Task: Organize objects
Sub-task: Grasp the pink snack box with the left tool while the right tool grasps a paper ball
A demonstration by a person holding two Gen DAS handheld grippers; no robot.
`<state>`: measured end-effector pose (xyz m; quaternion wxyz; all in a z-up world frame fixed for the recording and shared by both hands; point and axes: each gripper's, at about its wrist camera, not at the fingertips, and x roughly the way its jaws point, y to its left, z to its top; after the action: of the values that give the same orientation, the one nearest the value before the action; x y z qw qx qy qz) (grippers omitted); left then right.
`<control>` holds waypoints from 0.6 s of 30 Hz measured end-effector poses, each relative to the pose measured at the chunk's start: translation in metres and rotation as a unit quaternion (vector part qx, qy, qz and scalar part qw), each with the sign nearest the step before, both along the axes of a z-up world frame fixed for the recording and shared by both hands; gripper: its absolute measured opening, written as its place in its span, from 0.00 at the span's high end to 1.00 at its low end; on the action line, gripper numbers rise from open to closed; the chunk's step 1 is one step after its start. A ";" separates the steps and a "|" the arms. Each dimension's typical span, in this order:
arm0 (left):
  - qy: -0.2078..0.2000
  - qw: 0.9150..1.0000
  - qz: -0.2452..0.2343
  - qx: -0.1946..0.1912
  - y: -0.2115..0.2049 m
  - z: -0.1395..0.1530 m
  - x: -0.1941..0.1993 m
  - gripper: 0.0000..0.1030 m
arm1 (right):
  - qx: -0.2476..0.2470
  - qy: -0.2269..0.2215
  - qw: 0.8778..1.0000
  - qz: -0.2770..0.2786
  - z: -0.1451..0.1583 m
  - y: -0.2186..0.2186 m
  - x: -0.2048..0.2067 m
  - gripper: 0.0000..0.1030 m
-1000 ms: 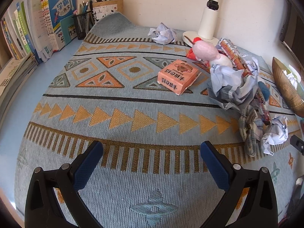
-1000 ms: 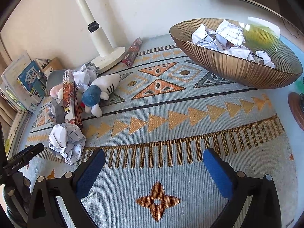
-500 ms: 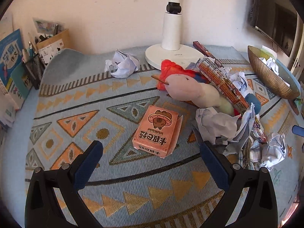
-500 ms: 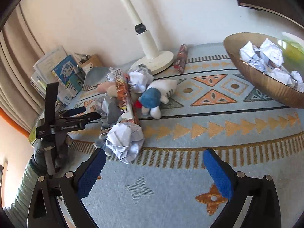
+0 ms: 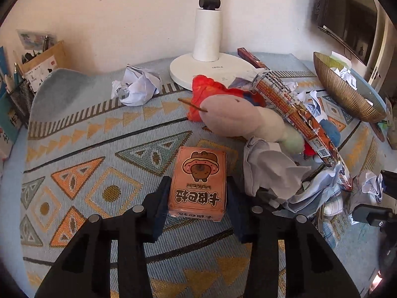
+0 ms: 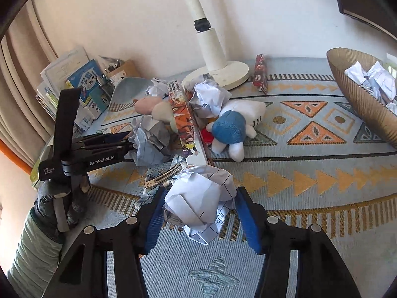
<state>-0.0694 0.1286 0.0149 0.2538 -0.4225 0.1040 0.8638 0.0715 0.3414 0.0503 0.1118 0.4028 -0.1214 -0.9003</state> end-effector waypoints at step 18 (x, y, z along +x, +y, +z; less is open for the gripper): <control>0.027 0.991 0.108 0.069 -0.027 0.014 0.071 0.63 | 0.045 0.023 0.997 -0.062 0.004 0.074 0.023 0.47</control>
<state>0.0012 0.1014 0.0292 0.1849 -0.3896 0.0049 0.9022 0.0942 0.4150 0.0538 0.0403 0.3779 -0.1034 -0.9192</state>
